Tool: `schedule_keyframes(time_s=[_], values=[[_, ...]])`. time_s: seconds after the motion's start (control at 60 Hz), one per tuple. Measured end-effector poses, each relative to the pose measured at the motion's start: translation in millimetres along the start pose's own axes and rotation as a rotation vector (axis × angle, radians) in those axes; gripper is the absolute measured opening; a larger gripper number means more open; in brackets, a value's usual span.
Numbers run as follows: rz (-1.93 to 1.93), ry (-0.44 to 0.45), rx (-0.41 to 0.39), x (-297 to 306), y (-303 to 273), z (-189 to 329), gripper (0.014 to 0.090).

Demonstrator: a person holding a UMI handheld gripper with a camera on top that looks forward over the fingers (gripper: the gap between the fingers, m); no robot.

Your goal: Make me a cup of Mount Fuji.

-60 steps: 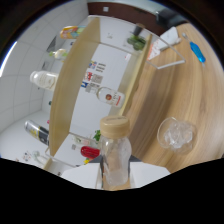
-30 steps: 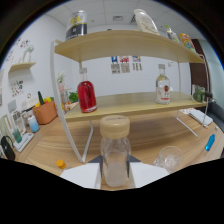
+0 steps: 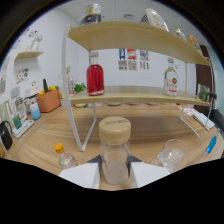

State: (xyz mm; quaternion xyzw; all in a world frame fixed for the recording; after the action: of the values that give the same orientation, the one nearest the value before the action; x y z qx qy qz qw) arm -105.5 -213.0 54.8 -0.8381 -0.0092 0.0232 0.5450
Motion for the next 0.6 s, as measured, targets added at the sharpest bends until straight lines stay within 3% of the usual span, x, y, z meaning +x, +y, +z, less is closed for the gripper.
schedule_keyframes(time_s=[0.05, 0.133, 0.2, 0.233, 0.4, 0.6], values=[[-0.026, 0.001, -0.008, 0, 3, -3, 0.0433], [-0.05, -0.024, -0.033, -5, 8, -9, 0.0567], [-0.053, -0.033, -0.058, -7, 10, -16, 0.0795], [-0.056, -0.03, -0.064, -6, 8, -22, 0.086], [-0.049, -0.009, -0.028, 5, -21, -62, 0.0865], [0.024, 0.035, -0.068, 47, -32, -111, 0.0865]])
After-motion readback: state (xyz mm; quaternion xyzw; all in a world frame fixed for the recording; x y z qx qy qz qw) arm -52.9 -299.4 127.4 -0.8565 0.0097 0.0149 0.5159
